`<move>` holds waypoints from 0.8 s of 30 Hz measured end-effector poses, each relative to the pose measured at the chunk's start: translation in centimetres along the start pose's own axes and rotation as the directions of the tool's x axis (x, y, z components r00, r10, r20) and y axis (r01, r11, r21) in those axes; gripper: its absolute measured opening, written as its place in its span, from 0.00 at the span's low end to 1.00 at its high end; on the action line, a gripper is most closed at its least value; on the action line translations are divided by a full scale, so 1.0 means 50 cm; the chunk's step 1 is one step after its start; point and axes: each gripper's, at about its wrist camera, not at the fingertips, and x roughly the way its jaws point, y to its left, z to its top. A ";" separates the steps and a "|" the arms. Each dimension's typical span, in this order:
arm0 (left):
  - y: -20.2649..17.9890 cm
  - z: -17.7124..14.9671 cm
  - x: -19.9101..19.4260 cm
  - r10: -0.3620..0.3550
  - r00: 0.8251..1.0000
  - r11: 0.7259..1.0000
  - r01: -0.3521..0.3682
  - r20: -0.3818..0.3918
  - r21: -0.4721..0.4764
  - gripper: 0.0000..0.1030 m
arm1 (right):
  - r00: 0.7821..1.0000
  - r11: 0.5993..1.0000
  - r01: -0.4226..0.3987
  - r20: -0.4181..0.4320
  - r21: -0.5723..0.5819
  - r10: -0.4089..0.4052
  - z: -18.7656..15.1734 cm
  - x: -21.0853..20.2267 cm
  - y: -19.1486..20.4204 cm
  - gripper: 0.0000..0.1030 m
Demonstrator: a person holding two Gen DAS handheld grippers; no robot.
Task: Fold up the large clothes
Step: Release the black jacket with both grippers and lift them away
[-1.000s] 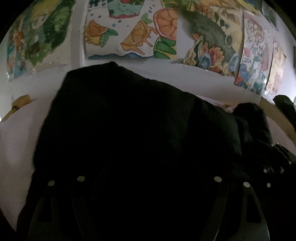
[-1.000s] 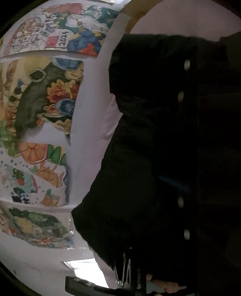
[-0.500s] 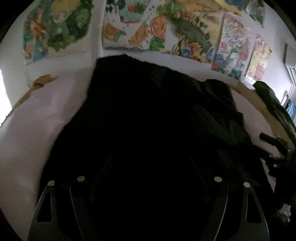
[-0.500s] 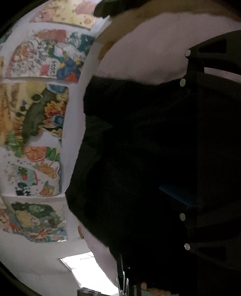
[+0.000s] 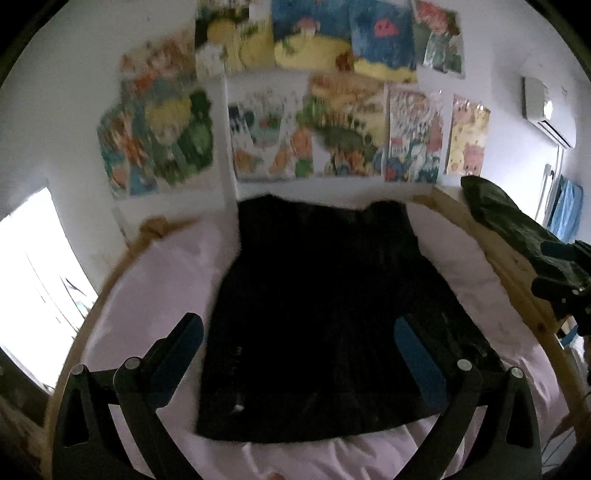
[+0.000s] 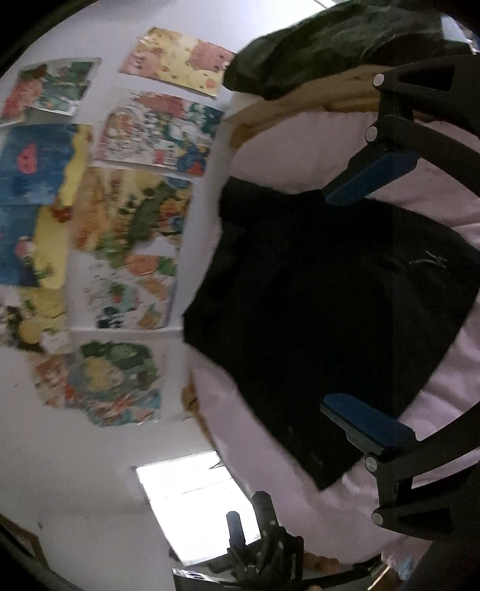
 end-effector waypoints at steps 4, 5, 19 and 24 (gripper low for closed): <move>-0.023 -0.021 -0.068 0.033 0.998 0.999 -0.035 0.048 0.040 0.99 | 1.000 0.999 0.013 0.027 -0.052 -0.011 -0.014 -0.049 0.045 1.00; -0.026 -0.029 -0.080 0.043 0.997 0.998 -0.046 0.063 0.045 0.99 | 0.999 0.998 0.010 0.031 -0.058 -0.008 -0.016 -0.051 0.050 1.00; 0.007 -0.129 -0.048 0.063 0.998 0.984 -0.064 0.012 0.166 0.99 | 0.998 0.978 0.061 0.045 -0.200 -0.053 -0.108 -0.032 0.128 1.00; 0.054 -0.188 0.031 0.098 0.989 0.977 -0.074 -0.109 0.200 0.99 | 0.998 0.968 0.041 -0.038 -0.249 -0.052 -0.148 0.021 0.136 1.00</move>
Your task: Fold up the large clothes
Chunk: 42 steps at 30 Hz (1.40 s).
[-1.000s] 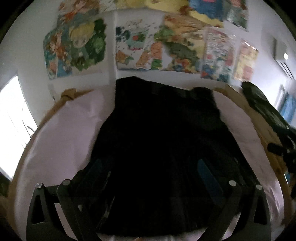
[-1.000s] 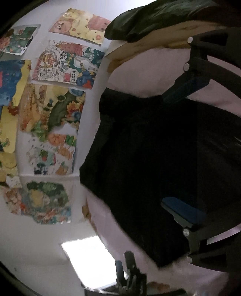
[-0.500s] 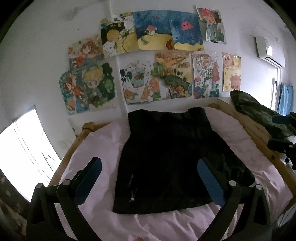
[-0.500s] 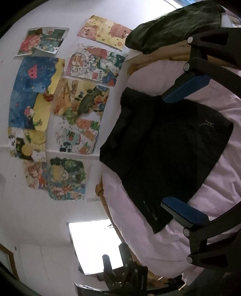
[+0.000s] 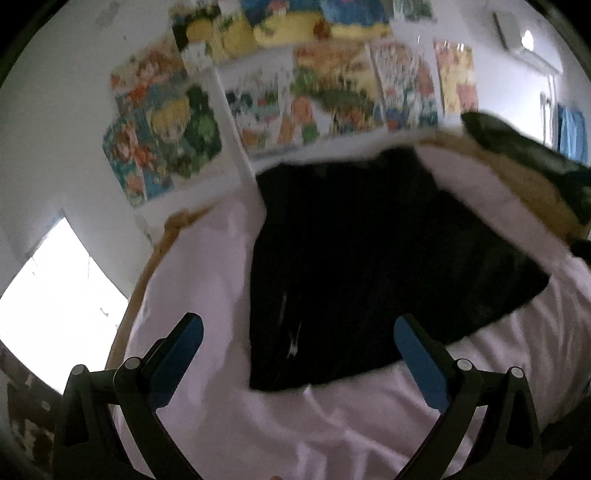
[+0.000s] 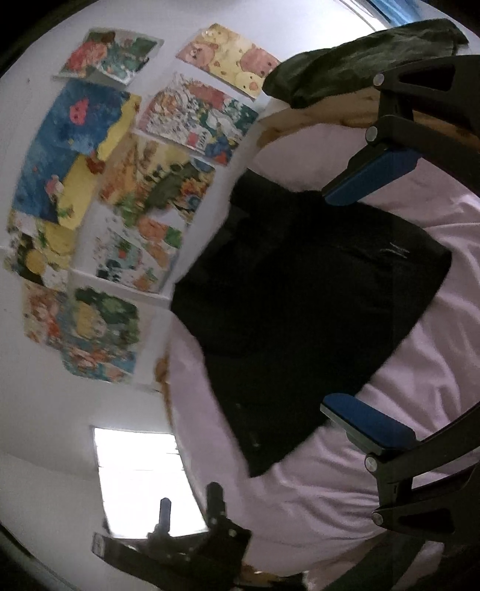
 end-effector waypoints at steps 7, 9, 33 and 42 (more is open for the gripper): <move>0.033 -0.077 0.102 0.003 0.986 1.000 -0.001 -0.165 0.012 0.99 | 0.990 0.997 -0.049 -0.136 -0.051 0.042 -0.049 0.083 0.029 1.00; 0.034 -0.093 0.118 -0.004 0.981 1.000 0.007 -0.194 0.016 0.99 | 0.982 0.997 -0.055 -0.182 -0.062 0.042 -0.065 0.103 0.039 1.00; -0.077 -0.192 0.298 0.182 0.972 0.911 -0.109 -0.150 0.398 0.99 | 0.877 0.966 0.051 -0.451 -0.252 -0.164 -0.222 0.283 0.025 1.00; -0.096 -0.200 0.356 0.297 0.951 0.848 -0.221 -0.088 0.481 0.99 | 0.915 0.862 0.118 -0.283 -0.494 -0.288 -0.250 0.302 0.056 1.00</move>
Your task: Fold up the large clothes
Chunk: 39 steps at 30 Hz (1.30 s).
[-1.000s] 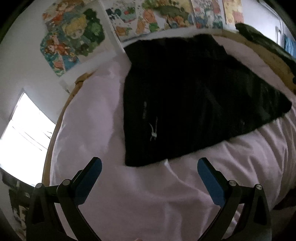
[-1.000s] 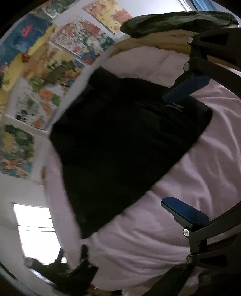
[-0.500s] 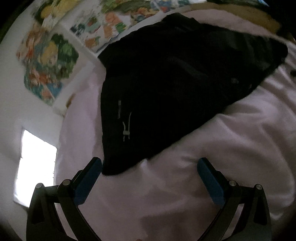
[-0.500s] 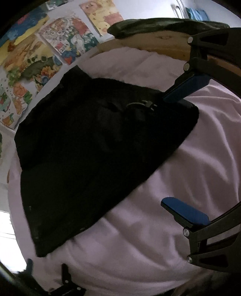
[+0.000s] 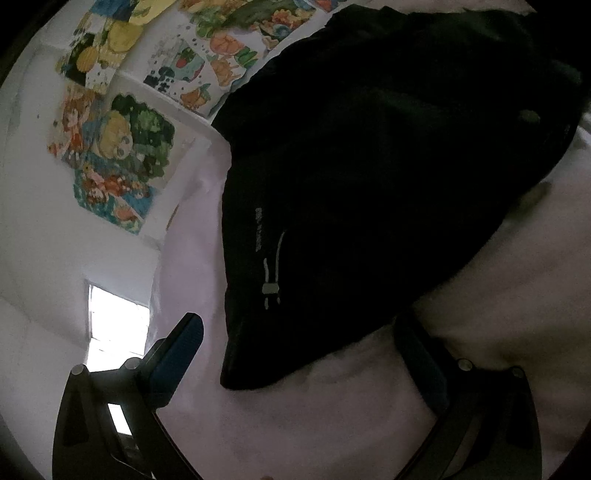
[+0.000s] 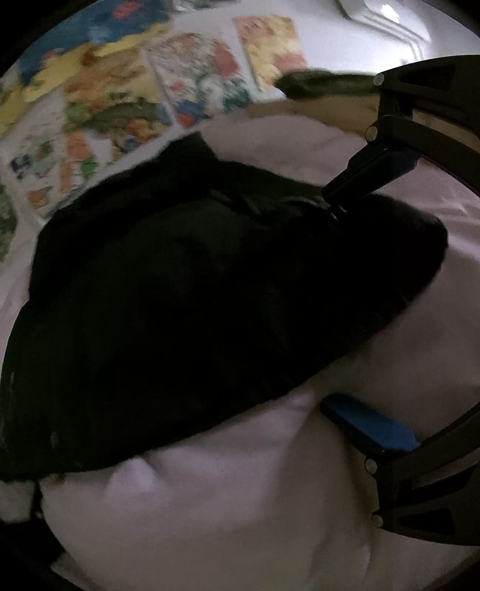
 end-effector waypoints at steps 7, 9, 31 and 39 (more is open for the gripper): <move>0.009 0.006 0.008 0.066 0.998 0.997 -0.067 -0.019 -0.048 0.99 | 0.988 0.989 0.151 -0.015 -0.003 -0.151 0.002 0.009 -0.014 1.00; 0.031 0.007 0.016 0.062 0.997 0.994 -0.066 -0.043 -0.092 0.99 | 0.984 0.984 0.175 -0.037 0.020 -0.174 0.003 0.012 -0.026 1.00; 0.083 -0.005 0.009 -0.072 0.996 0.969 0.060 -0.045 -0.238 0.99 | 0.974 0.835 -0.201 0.195 0.512 0.115 0.042 -0.086 -0.223 0.24; 0.065 0.006 0.021 -0.061 0.995 0.976 0.043 -0.078 -0.212 0.99 | 0.959 0.717 -0.265 0.256 0.645 0.124 0.055 -0.106 -0.298 0.23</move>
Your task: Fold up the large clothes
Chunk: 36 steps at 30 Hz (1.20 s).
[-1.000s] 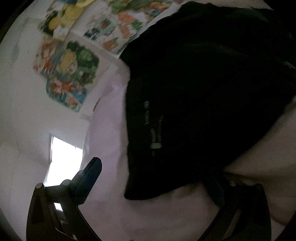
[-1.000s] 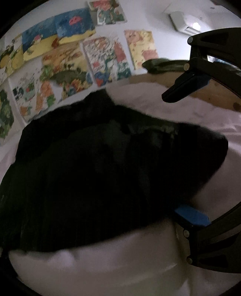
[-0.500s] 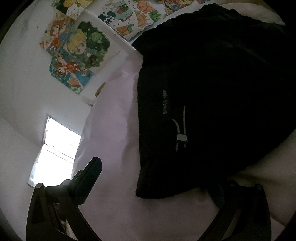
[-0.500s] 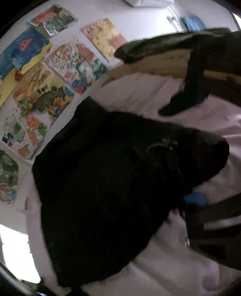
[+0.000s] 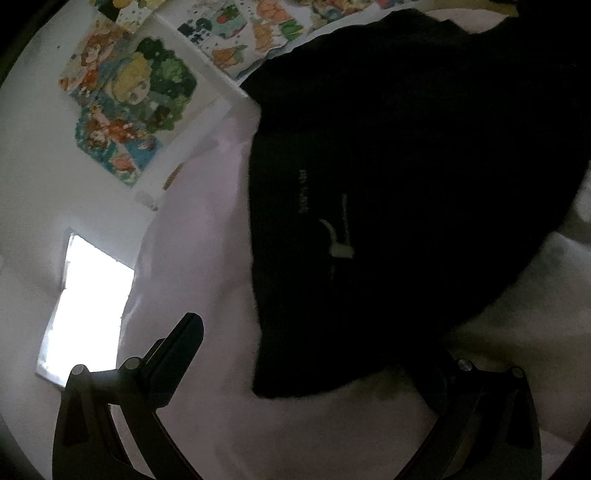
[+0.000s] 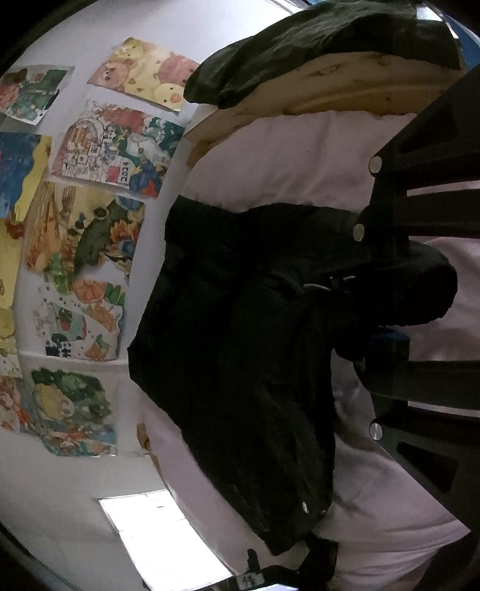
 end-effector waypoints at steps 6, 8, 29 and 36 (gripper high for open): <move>0.023 0.011 -0.017 -0.020 0.999 0.999 0.022 0.045 -0.038 0.34 | 1.000 0.999 0.008 -0.020 -0.046 -0.009 -0.020 0.004 0.007 0.20; 0.015 0.013 -0.027 -0.007 0.999 1.000 0.008 0.048 -0.017 0.25 | 1.000 0.998 0.012 -0.022 -0.056 -0.013 -0.024 0.004 0.005 0.19; 0.162 0.014 -0.413 -0.052 0.972 0.991 0.080 0.231 -0.112 0.05 | 0.998 0.956 -0.016 0.052 -0.293 0.033 -0.119 -0.319 0.046 0.07; 0.163 -0.028 -0.471 -0.065 0.950 0.985 0.111 0.304 -0.135 0.05 | 0.994 0.956 0.017 0.109 -0.294 0.015 -0.134 -0.381 0.075 0.07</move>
